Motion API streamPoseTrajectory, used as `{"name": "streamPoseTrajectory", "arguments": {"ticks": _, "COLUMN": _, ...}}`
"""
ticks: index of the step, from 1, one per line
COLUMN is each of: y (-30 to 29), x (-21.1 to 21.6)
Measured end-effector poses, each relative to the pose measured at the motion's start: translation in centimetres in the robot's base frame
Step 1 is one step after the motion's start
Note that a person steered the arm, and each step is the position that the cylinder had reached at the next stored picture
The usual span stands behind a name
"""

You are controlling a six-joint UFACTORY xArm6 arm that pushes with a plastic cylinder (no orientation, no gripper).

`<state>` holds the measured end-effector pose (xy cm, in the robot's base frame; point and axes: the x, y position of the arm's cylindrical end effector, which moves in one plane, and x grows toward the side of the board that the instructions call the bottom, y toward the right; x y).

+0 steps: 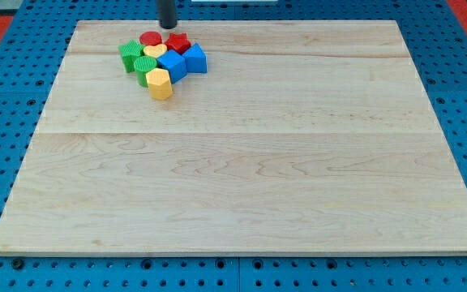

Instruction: Push the green star into the yellow heart

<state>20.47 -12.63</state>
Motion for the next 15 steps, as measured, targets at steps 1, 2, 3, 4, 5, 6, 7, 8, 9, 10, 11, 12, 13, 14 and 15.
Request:
{"name": "streamPoseTrajectory", "arguments": {"ticks": 1, "y": -2.4, "x": 0.2}}
{"name": "streamPoseTrajectory", "arguments": {"ticks": 2, "y": -7.3, "x": 2.4}}
{"name": "streamPoseTrajectory", "arguments": {"ticks": 3, "y": -11.9, "x": 3.8}}
{"name": "streamPoseTrajectory", "arguments": {"ticks": 4, "y": -8.3, "x": 5.7}}
{"name": "streamPoseTrajectory", "arguments": {"ticks": 5, "y": -4.9, "x": 6.4}}
{"name": "streamPoseTrajectory", "arguments": {"ticks": 6, "y": -3.6, "x": 6.0}}
{"name": "streamPoseTrajectory", "arguments": {"ticks": 7, "y": -6.8, "x": 5.5}}
{"name": "streamPoseTrajectory", "arguments": {"ticks": 8, "y": -7.1, "x": 7.7}}
{"name": "streamPoseTrajectory", "arguments": {"ticks": 9, "y": -3.8, "x": 8.0}}
{"name": "streamPoseTrajectory", "arguments": {"ticks": 10, "y": -3.2, "x": 8.0}}
{"name": "streamPoseTrajectory", "arguments": {"ticks": 11, "y": -3.0, "x": 8.0}}
{"name": "streamPoseTrajectory", "arguments": {"ticks": 12, "y": -2.0, "x": 8.0}}
{"name": "streamPoseTrajectory", "arguments": {"ticks": 13, "y": -1.3, "x": 7.6}}
{"name": "streamPoseTrajectory", "arguments": {"ticks": 14, "y": -1.5, "x": 6.1}}
{"name": "streamPoseTrajectory", "arguments": {"ticks": 15, "y": -1.6, "x": 4.8}}
